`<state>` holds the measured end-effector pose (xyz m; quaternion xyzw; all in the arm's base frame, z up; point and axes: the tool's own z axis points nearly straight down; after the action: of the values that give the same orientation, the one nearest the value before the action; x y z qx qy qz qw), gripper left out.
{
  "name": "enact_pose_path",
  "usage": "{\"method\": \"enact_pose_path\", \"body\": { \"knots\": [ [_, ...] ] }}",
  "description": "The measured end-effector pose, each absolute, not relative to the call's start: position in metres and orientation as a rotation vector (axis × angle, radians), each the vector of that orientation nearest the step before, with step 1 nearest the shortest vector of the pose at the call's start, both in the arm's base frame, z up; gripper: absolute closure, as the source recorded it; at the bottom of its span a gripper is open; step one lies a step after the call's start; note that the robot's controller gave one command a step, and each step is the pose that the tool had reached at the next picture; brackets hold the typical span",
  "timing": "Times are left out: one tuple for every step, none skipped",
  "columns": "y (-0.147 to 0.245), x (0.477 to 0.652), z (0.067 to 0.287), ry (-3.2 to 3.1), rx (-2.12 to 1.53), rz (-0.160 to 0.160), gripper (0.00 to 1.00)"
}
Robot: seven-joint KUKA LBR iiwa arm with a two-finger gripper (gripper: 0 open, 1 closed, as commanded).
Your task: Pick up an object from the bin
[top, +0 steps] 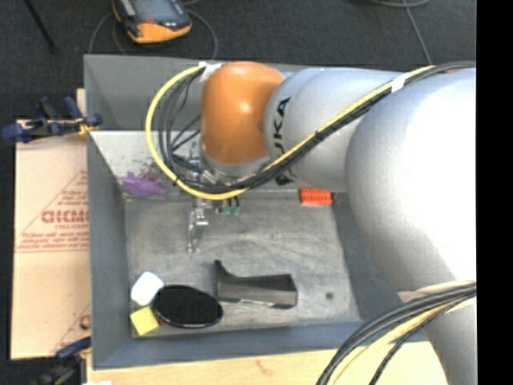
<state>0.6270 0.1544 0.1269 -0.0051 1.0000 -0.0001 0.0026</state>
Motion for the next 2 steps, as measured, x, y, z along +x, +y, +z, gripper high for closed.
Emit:
{"method": "enact_pose_path", "body": {
  "knots": [
    [0.166,0.644,0.123,3.137,0.021,0.007,0.00],
    [0.189,0.647,0.102,3.134,-0.010,0.001,0.00]
  ]
}}
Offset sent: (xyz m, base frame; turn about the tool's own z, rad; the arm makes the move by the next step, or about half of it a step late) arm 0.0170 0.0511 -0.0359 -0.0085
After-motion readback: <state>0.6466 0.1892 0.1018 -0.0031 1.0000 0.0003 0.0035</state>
